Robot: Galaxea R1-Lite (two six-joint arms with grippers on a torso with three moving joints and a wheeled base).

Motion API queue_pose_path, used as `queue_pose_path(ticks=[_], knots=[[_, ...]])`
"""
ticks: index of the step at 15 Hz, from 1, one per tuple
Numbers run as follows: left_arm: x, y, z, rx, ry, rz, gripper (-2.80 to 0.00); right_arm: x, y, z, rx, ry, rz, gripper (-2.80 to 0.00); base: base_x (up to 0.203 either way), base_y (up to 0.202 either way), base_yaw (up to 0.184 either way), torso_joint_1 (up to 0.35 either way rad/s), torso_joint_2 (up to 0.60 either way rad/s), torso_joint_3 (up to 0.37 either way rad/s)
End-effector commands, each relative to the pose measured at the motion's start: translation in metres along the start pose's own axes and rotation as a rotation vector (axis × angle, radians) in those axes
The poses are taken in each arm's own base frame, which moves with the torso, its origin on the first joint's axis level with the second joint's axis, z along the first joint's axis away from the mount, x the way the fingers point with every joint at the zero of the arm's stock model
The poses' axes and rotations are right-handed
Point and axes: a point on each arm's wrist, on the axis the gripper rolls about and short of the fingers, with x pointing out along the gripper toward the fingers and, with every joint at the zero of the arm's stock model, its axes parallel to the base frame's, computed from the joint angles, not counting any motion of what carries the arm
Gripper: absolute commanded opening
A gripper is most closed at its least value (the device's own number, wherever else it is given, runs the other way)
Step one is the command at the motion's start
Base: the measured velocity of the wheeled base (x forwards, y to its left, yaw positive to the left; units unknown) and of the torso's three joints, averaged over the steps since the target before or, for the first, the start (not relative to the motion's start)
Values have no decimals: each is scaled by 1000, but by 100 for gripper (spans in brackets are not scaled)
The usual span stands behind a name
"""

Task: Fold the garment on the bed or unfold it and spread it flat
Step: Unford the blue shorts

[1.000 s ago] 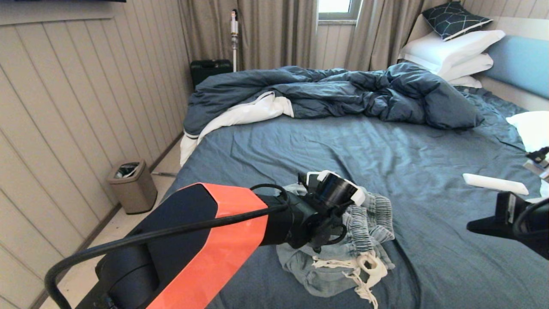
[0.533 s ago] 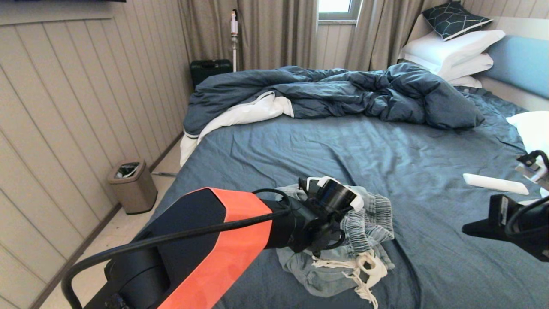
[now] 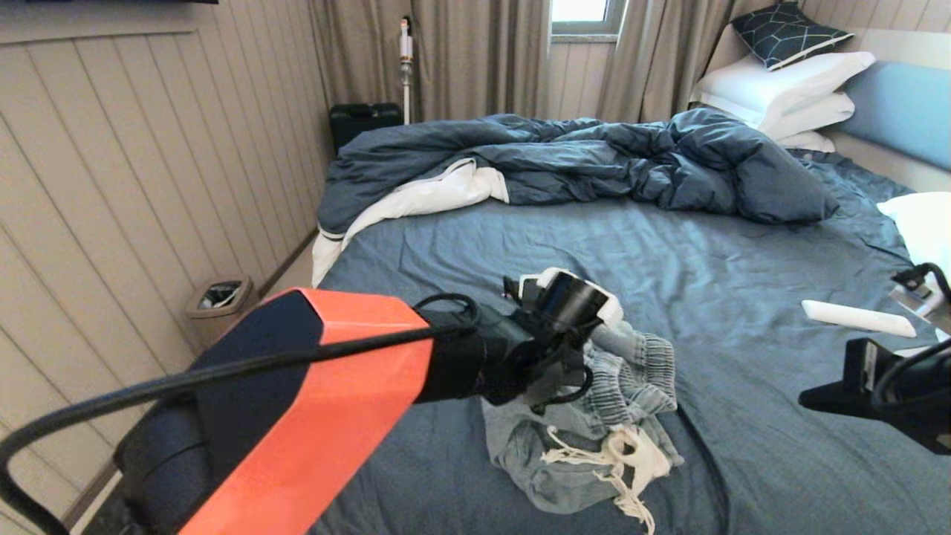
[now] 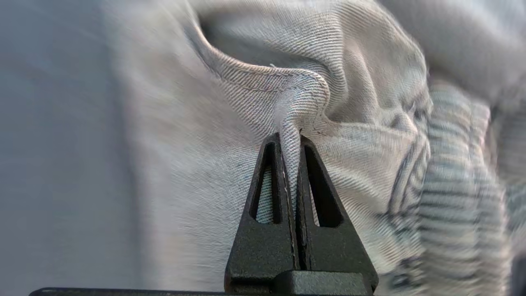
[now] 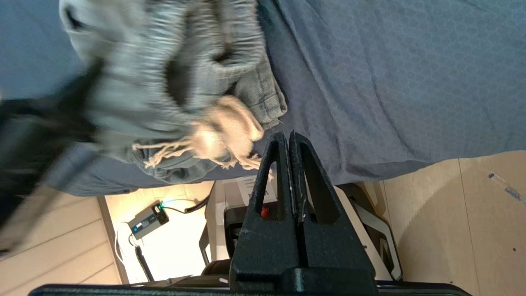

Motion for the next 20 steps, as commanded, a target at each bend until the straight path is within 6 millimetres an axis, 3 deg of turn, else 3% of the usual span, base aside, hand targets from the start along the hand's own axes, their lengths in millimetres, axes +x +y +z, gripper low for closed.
queue_pose_path(ticks=[1,3,5,12,15,19,20], knots=[[-24,25,38,-64,-59,22,-280,0,0,-1,3,4,2,-280,0,0,0,0,0,0],[-32,54,54,-99,-65,72,-280,0,0,-1,4,4,1,-280,0,0,0,0,0,0],[-34,82,56,-116,-42,127,-280,1,0,-2,3,12,9,-280,0,0,0,0,0,0],[-34,152,18,-157,24,220,-280,4,11,-6,-34,42,49,-280,0,0,0,0,0,0],[-39,169,6,-173,30,218,-280,5,11,-6,-35,41,55,-280,0,0,0,0,0,0],[-36,170,7,-173,-4,204,-280,3,12,-6,-25,27,62,-280,0,0,0,0,0,0],[-35,170,6,-174,-1,206,-51,3,12,-6,-25,25,63,-280,0,0,0,0,0,0]])
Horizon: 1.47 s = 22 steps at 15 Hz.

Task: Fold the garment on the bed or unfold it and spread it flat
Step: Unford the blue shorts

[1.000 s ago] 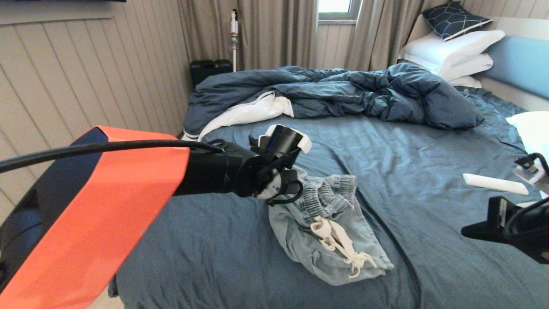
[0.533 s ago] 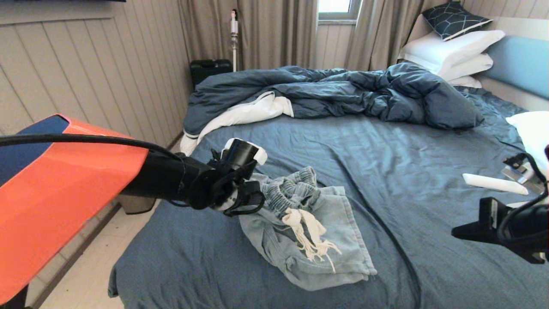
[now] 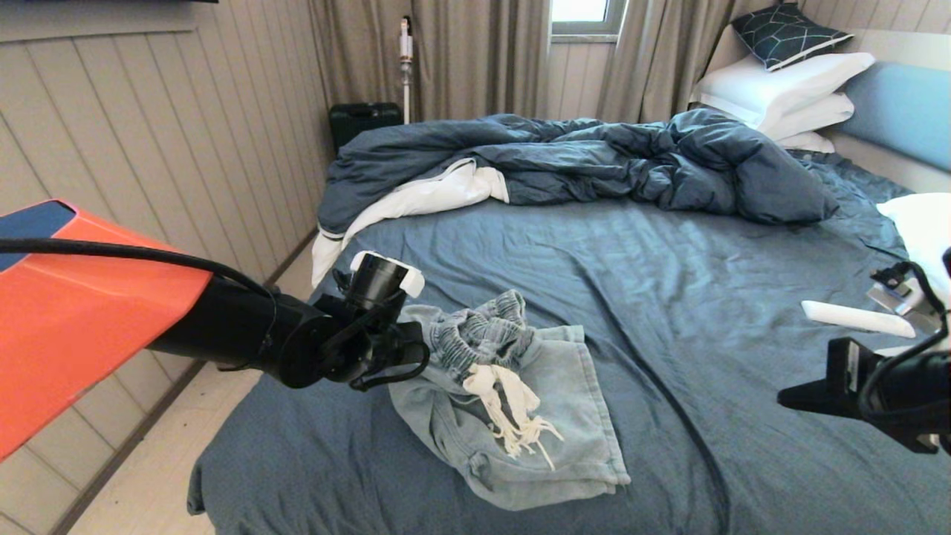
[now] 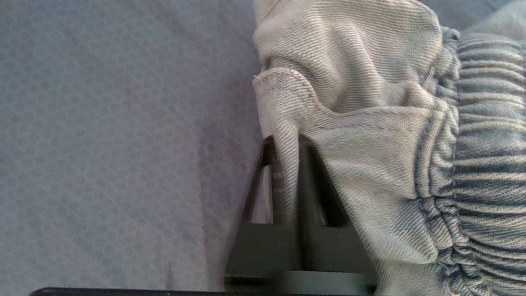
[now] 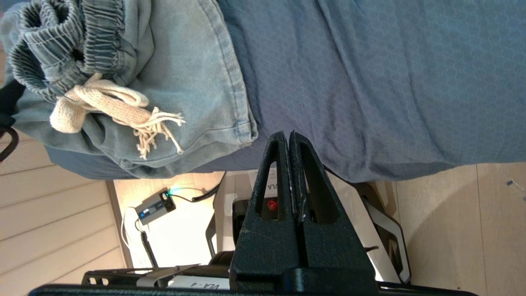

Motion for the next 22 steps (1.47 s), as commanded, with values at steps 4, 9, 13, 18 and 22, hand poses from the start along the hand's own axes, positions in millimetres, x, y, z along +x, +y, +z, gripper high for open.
queue_pose_path(ticks=[4,9,13,18,22], knots=[[-17,-1,12,-2,-44,-27,0,0,0,-1,2,3,3,-280,0,0,0,0,0,0],[-71,-44,9,79,-105,-186,0,2,-2,-3,6,12,1,-280,0,0,0,0,0,0],[-85,-107,-21,253,-99,-327,0,6,-5,-7,3,2,4,-280,0,0,0,0,0,0],[-37,-149,-42,381,-63,-302,0,1,-5,-9,-1,-14,11,-280,0,0,0,0,0,0],[10,-151,-55,443,-42,-246,0,2,-7,-10,0,-8,12,-280,0,0,0,0,0,0]])
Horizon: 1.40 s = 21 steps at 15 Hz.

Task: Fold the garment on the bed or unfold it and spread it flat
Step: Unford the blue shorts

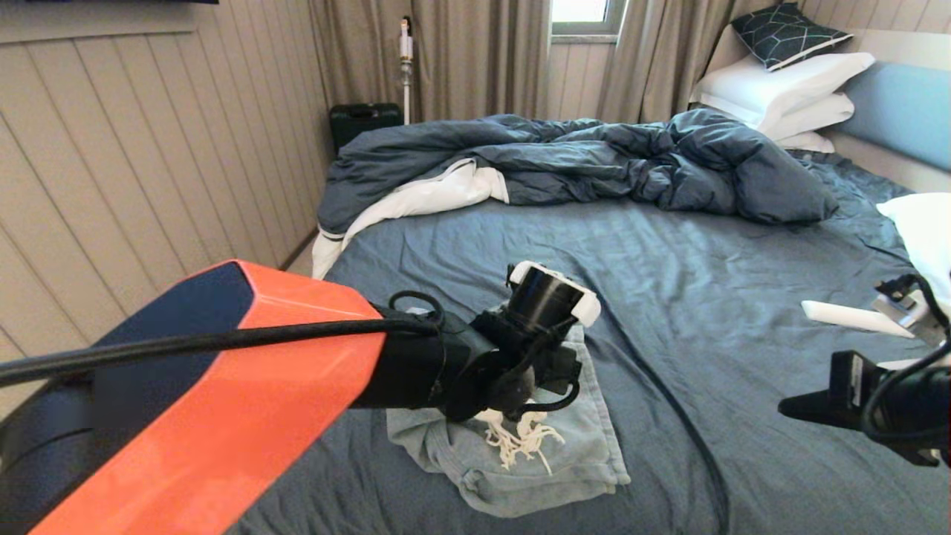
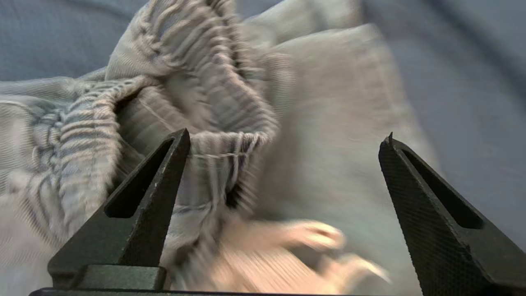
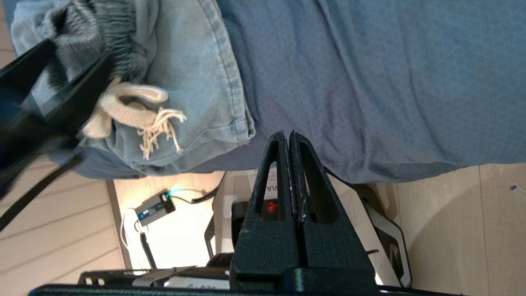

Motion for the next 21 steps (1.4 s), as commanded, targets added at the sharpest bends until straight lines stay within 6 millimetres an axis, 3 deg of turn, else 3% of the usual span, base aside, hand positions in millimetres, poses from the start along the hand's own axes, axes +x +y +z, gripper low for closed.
queue_pose_path(ticks=[1,3,7,8,12,15,18,21], knots=[[33,8,-21,11,56,41,0,1,-1,-1,4,7,2,-280,0,0,0,0,0,0],[47,22,-19,-2,49,71,0,3,-1,-1,3,16,1,-280,0,0,0,0,0,0],[55,46,-14,-20,46,122,0,5,-1,1,2,4,9,-280,0,0,0,0,0,0],[56,48,-17,-18,57,129,-280,6,-1,0,2,4,10,-280,0,0,0,0,0,0],[50,49,-15,-30,52,132,-280,5,-1,0,2,-2,11,-280,0,0,0,0,0,0],[28,58,6,-56,-2,159,-280,4,-1,1,2,-5,13,-280,0,0,0,0,0,0],[-1,87,34,-98,-70,217,-280,5,0,0,-3,0,16,-280,0,0,0,0,0,0],[-20,131,38,-135,-84,300,-280,4,1,0,-6,-3,19,-280,0,0,0,0,0,0]])
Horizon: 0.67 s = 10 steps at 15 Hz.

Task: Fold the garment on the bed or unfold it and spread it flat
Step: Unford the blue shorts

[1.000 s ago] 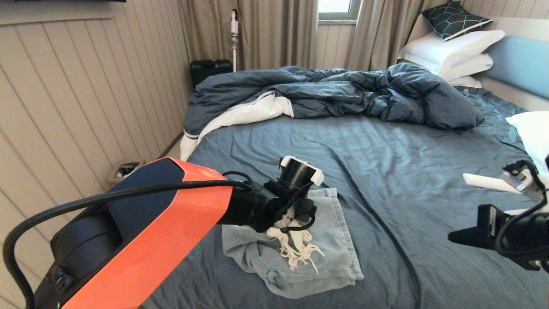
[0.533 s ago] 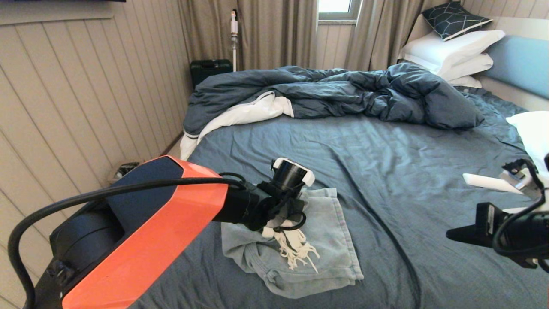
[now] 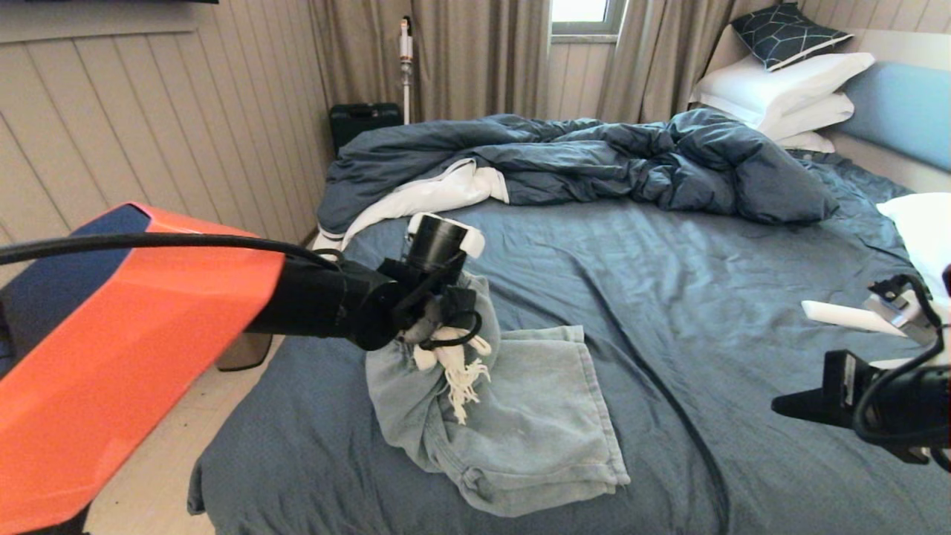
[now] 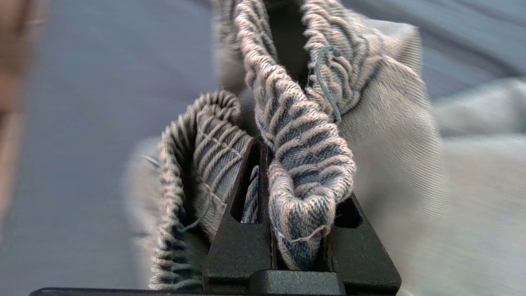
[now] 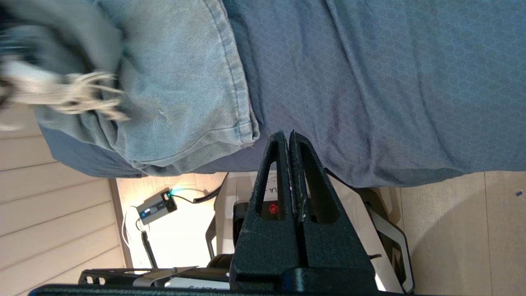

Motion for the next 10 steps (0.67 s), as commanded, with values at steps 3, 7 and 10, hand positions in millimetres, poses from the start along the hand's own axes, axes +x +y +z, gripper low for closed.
queue_pose_path(ticks=[3,7,10], knots=[[-7,53,-2,-27,-13,79,-280,-1,0,0,1,0,3,-280,0,0,0,0,0,0],[4,106,-24,-41,-18,119,-280,0,0,-1,2,5,1,-280,0,0,0,0,0,0],[5,139,-38,-73,-2,126,-280,1,0,-1,1,7,1,-280,0,0,0,0,0,0]])
